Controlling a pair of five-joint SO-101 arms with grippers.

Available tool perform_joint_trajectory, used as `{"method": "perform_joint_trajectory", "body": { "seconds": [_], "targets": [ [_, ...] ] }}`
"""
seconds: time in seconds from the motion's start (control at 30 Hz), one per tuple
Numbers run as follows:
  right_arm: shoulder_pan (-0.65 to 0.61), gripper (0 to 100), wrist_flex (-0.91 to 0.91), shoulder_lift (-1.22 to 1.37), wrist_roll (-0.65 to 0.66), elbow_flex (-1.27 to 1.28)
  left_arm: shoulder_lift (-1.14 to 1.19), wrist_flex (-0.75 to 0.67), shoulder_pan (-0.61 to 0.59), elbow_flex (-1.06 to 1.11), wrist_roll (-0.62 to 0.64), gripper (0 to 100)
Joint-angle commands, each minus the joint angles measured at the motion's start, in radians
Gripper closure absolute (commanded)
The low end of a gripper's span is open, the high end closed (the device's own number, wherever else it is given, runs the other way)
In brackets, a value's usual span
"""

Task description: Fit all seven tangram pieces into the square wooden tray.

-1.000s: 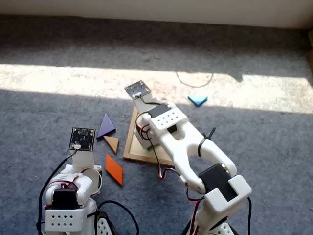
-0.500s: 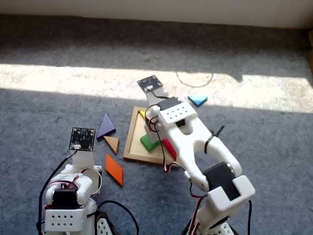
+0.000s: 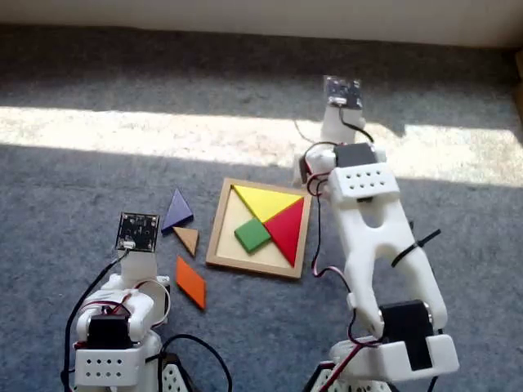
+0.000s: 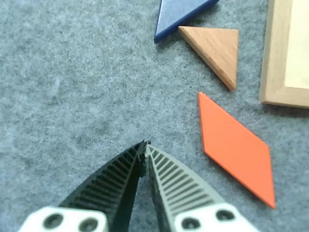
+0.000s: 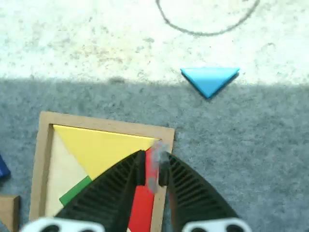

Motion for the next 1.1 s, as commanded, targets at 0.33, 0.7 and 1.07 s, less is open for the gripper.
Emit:
{"method": "perform_joint_trajectory", "body": {
  "seconds": [0.33,0.7,1.07],
  "targets": [
    [0.079,81.0,0.174,0.429,0.331,-0.601,-0.039,0.003,-0.013,0.019,-0.008,99],
    [0.056,74.8,0.410,0.828,0.649,-1.133,-0.039,0.003,-0.013,0.019,-0.008,99],
    [0.059,64.9,0.550,1.141,0.667,-1.494,-0.039,0.003,-0.013,0.019,-0.008,99]
  ]
}}
